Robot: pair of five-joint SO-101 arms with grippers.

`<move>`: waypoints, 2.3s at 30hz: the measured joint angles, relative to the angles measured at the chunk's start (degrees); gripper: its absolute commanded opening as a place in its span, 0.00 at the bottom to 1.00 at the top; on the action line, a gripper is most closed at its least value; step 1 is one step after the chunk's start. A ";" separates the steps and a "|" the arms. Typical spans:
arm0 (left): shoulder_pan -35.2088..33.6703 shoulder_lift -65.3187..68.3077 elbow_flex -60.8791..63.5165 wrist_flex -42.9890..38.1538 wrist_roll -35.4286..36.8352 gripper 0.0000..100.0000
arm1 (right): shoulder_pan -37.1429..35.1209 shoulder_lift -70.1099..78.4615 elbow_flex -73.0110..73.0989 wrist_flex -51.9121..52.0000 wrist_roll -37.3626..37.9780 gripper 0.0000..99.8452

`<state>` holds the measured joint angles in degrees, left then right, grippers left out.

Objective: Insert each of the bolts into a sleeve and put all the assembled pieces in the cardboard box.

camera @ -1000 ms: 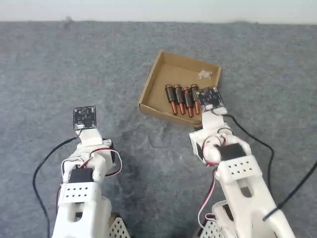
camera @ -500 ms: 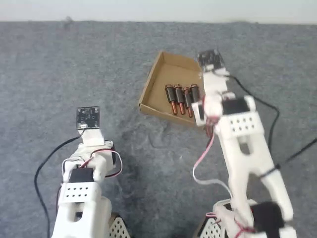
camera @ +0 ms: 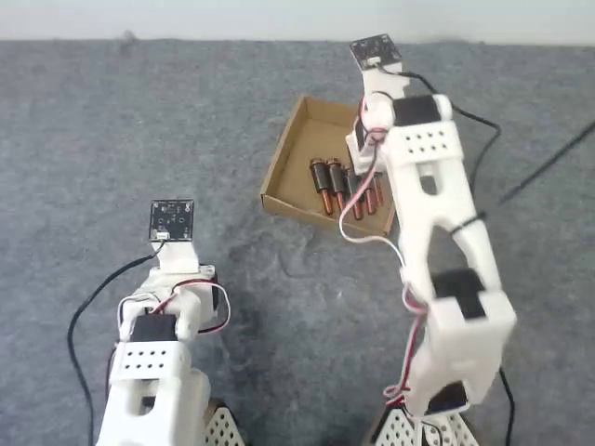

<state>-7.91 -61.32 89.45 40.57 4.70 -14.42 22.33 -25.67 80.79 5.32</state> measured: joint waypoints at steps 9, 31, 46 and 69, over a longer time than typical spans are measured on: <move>0.00 0.00 0.00 -0.18 -2.29 0.01 | 0.00 16.70 -14.59 0.18 0.18 0.08; 0.62 0.00 0.00 -0.18 -2.81 0.01 | 0.26 12.75 -16.79 10.20 0.18 0.01; 0.88 0.00 0.00 -0.18 -2.81 0.01 | 0.00 -6.77 -6.86 18.99 1.14 0.00; 0.88 0.00 0.00 -0.18 -2.81 0.01 | 8.44 -60.48 71.56 -19.87 2.11 0.01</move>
<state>-7.03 -61.32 89.45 40.40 1.89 -5.98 -38.15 45.89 60.92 7.43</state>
